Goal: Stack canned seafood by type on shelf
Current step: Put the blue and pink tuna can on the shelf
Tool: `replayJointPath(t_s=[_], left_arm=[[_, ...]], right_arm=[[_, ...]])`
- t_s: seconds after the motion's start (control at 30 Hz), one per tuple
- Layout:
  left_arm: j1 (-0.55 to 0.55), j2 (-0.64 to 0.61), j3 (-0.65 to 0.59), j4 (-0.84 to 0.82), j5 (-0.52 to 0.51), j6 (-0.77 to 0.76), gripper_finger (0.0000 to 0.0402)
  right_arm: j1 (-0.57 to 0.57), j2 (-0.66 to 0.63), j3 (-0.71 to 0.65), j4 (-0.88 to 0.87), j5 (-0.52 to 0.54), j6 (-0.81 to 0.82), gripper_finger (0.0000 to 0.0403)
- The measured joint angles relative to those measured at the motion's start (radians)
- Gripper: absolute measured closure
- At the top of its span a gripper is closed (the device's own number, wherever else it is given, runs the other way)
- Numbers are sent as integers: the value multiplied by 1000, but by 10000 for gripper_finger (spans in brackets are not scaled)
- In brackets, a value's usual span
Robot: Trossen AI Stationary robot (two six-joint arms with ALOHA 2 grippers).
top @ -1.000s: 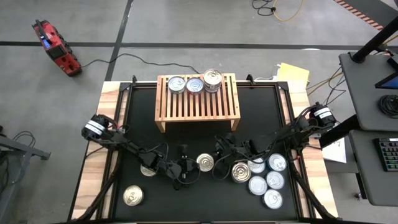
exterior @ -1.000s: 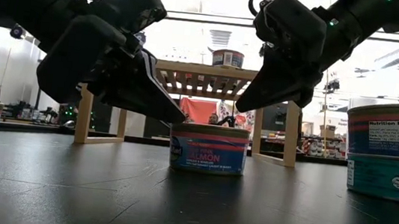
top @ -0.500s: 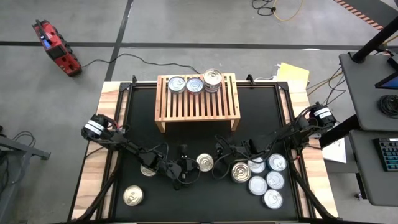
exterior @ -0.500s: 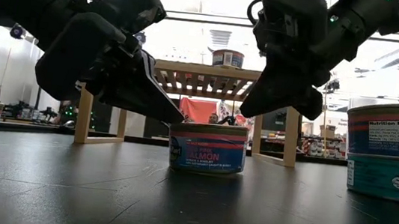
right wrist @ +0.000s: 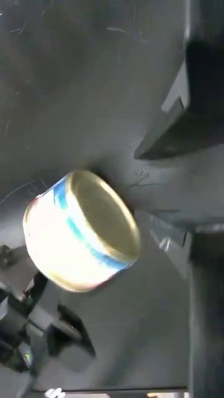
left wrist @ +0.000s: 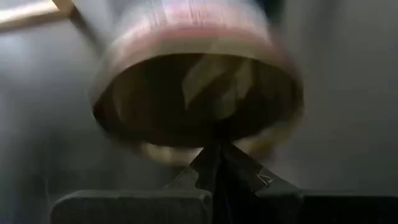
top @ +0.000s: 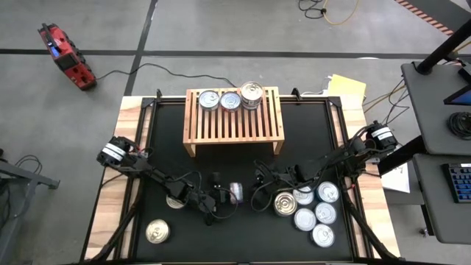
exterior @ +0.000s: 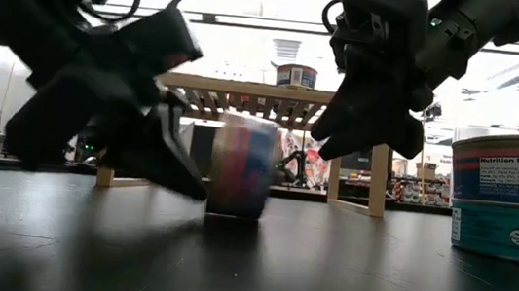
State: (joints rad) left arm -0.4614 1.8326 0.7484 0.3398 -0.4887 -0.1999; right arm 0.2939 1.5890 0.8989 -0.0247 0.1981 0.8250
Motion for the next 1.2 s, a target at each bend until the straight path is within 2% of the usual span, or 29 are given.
replayJointPath(t_s=[0.23,0.5,0.67,0.9,1.2], left_arm=[[0,-5,5,19,-11,-4,401],[0,-5,5,44,-15,7,401],[0,-6,6,82,-16,33,401],[2,-5,6,102,-16,38,401],[6,-4,7,134,-17,59,401]], right_arm=[[0,0,0,69,6,-42,159],[1,1,2,69,-14,-16,98],[3,36,7,135,-14,-60,75],[2,99,73,130,-14,-129,57],[1,185,176,62,-12,-222,59]])
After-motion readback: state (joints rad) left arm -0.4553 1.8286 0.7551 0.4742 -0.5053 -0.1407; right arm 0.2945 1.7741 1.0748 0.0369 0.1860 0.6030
